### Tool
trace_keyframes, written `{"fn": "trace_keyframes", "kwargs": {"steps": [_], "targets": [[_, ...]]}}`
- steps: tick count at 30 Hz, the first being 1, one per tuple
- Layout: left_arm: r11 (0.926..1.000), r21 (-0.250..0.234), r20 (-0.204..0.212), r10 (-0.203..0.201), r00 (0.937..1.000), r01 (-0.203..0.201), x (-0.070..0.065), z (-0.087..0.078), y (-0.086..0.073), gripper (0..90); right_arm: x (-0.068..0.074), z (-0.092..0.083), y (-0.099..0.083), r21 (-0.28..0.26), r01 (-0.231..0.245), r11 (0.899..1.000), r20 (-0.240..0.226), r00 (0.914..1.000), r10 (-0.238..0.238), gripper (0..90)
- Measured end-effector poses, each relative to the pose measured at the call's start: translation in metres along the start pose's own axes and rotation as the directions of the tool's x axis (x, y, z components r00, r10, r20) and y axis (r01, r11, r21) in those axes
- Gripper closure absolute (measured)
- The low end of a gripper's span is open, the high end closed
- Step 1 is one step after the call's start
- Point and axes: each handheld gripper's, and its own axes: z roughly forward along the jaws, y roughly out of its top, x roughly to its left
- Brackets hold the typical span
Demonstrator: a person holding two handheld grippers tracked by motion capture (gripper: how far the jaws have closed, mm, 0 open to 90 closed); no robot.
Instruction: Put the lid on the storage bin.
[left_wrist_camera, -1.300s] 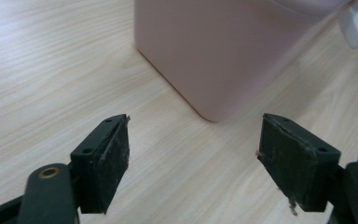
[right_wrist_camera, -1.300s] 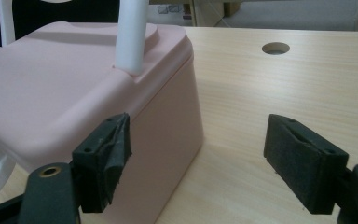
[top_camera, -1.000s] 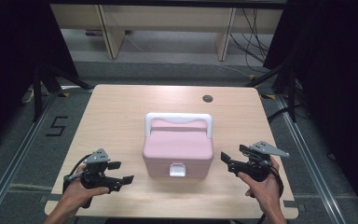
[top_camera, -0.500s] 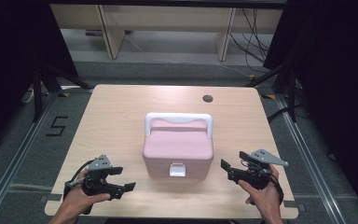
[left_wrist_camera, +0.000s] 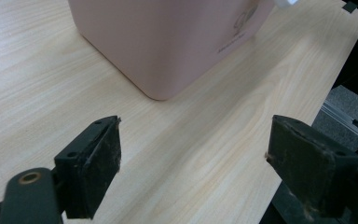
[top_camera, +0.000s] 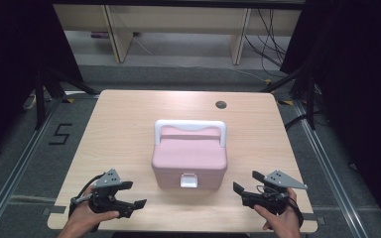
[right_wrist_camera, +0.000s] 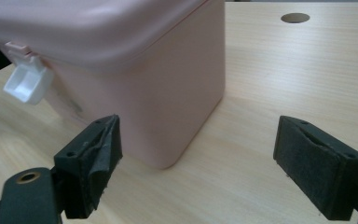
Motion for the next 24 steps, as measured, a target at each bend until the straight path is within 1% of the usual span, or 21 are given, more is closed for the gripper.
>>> {"fn": "trace_keyframes", "kwargs": {"steps": [1,2,3,4,5,6,7,8,9,10,11,13,14,17,18,19,20,21,22,23,24], "targets": [[1.0,-0.004,-0.003,-0.004,1.0,0.004,-0.001,0.0,0.0,16.7,0.001,-0.002,-0.001,0.003,0.018,1.0,0.003,0.9998,-0.018,16.2],[1.0,-0.008,-0.003,-0.005,1.0,0.005,-0.002,0.001,-0.001,16.7,0.002,-0.001,-0.002,0.005,0.007,1.0,-0.003,1.0,-0.007,16.2],[0.9999,-0.012,-0.003,0.001,1.0,-0.001,-0.003,0.002,-0.002,16.7,0.003,-0.002,-0.003,0.019,0.007,1.0,-0.013,0.9999,-0.007,16.1],[0.9999,0.003,-0.006,0.015,0.9999,-0.015,-0.003,0.001,-0.003,16.7,0.005,-0.002,-0.005,0.011,0.017,1.0,-0.008,0.9998,-0.017,16.1],[0.9998,0.003,-0.005,0.019,0.9998,-0.019,-0.004,0.001,-0.003,16.7,0.008,-0.005,-0.005,0.04,-0.001,0.999,-0.005,1.0,0.001,16.1],[0.9997,0.008,-0.01,0.022,0.9997,-0.022,-0.004,0.001,-0.004,16.7,0.007,-0.003,-0.006,0.018,0.023,1.0,-0.01,0.9997,-0.023,16.1],[0.9999,0.004,-0.012,0.016,0.9998,-0.016,-0.006,0.002,-0.005,16.7,0.007,-0.004,-0.007,0.027,0.021,0.999,-0.012,0.9997,-0.021,16.1],[0.9992,0.019,-0.023,0.037,0.9991,-0.036,-0.006,0.002,-0.006,16.7,0.007,-0.004,-0.008,0.028,0.031,0.999,-0.01,0.9995,-0.031,16.1],[0.9982,0.03,-0.021,0.053,0.9984,-0.052,-0.005,0.002,-0.006,16.7,0.01,-0.007,-0.009,0.038,0.005,0.999,-0.024,0.9997,-0.004,16.1],[0.9995,0.011,-0.025,0.03,0.9993,-0.029,-0.008,0.003,-0.007,16.7,0.009,-0.006,-0.01,0.035,0.027,0.999,-0.022,0.9994,-0.026,16.1],[0.9973,0.041,-0.032,0.063,0.9975,-0.062,-0.006,0.002,-0.008,16.7,0.009,-0.006,-0.011,0.026,0.036,0.999,-0.034,0.9988,-0.036,16.1],[0.9994,0.011,-0.016,0.032,0.9993,-0.032,-0.01,0.005,-0.01,16.8,0.011,-0.007,-0.014,0.038,0.04,0.998,-0.043,0.9983,-0.038,16.1],[0.9977,0.038,-0.022,0.057,0.9981,-0.057,-0.01,0.003,-0.01,16.7,0.011,-0.006,-0.016,0.022,0.058,0.998,-0.033,0.9978,-0.057,16.2],[0.9964,0.047,-0.024,0.072,0.9972,-0.07,-0.013,0.004,-0.012,16.8,0.015,-0.005,-0.021,0.047,0.072,0.996,-0.058,0.9959,-0.07,16.2],[0.9977,0.038,-0.023,0.057,0.9981,-0.056,-0.015,0.005,-0.013,16.8,0.016,-0.005,-0.023,0.04,0.077,0.996,-0.061,0.9953,-0.074,16.2],[0.9966,0.048,-0.019,0.067,0.9975,-0.066,-0.015,0.005,-0.014,16.8,0.017,-0.006,-0.025,0.056,0.086,0.995,-0.047,0.9954,-0.083,16.2],[0.9946,0.063,-0.017,0.084,0.9964,-0.082,-0.015,0.005,-0.015,16.8,0.018,-0.005,-0.027,0.069,0.099,0.993,-0.055,0.9939,-0.095,16.2],[0.9948,0.065,-0.026,0.08,0.9964,-0.078,-0.017,0.006,-0.016,16.8,0.021,-0.004,-0.03,0.074,0.076,0.994,-0.06,0.9956,-0.072,16.2],[0.9973,0.047,-0.023,0.057,0.9981,-0.056,-0.02,0.009,-0.018,16.8,0.02,-0.005,-0.031,0.086,0.098,0.991,-0.06,0.9938,-0.093,16.2],[0.9954,0.065,-0.024,0.072,0.9971,-0.07,-0.02,0.009,-0.019,16.8,0.022,-0.004,-0.034,0.1,0.076,0.992,-0.083,0.9942,-0.068,16.2],[0.9932,0.077,-0.02,0.089,0.9958,-0.087,-0.019,0.009,-0.019,16.8,0.022,-0.004,-0.035,0.105,0.098,0.99,-0.079,0.9928,-0.09,16.2]]}}
